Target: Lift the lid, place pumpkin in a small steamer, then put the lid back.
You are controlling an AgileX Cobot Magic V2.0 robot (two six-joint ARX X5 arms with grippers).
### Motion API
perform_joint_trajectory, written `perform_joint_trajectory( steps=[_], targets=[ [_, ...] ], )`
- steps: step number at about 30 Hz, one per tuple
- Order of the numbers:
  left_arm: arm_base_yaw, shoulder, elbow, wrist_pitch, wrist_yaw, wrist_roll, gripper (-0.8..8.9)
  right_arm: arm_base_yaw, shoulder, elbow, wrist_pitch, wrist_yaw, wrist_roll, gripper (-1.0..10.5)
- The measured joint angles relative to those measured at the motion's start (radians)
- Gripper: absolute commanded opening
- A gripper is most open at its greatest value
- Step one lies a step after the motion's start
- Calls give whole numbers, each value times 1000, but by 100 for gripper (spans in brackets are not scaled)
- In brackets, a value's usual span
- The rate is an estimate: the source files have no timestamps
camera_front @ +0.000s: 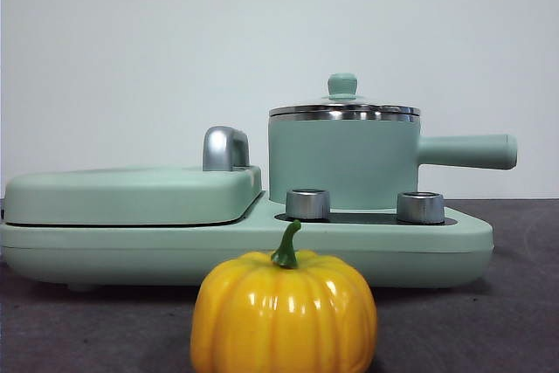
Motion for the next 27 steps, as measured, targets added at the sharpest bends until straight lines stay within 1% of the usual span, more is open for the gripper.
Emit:
perform_joint_trajectory(
  steps=[2,5,9,13,15,16,17,19,21,22,23,24,27],
  targets=[
    [-19,29,34,-10,26,3,15,0,3,3,-3,-31,-7,14],
    [-47,52,69,-24,44,8,20,0,3,3,-6,-54,-16,14],
    [-74,53,72,-21,47,19,20,0,2,3,-6,-57,-19,15],
    [-77,53,72,-23,47,26,44,0,2,3,-6,-56,-19,16],
    [-76,53,72,-25,47,26,115,0,2,3,-6,-56,-19,16],
    [-77,53,72,-25,47,26,173,0,2,3,-7,-56,-19,19],
    [-77,53,72,-24,47,26,235,0,2,3,-7,-56,-19,46],
    [-77,53,72,-25,47,26,395,0,2,3,-6,-56,-21,188],
    [-77,53,72,-24,47,26,509,0,2,3,-6,-54,-23,343],
    [-77,53,72,-24,47,26,544,0,2,3,-7,-51,-23,409],
    [-77,53,72,-24,47,27,561,0,2,3,-7,-51,-23,448],
    [-77,53,72,-24,47,27,566,0,2,3,-7,-51,-23,469],
    [-77,53,72,-24,47,26,566,0,3,3,-7,-51,-23,470]
  ],
)
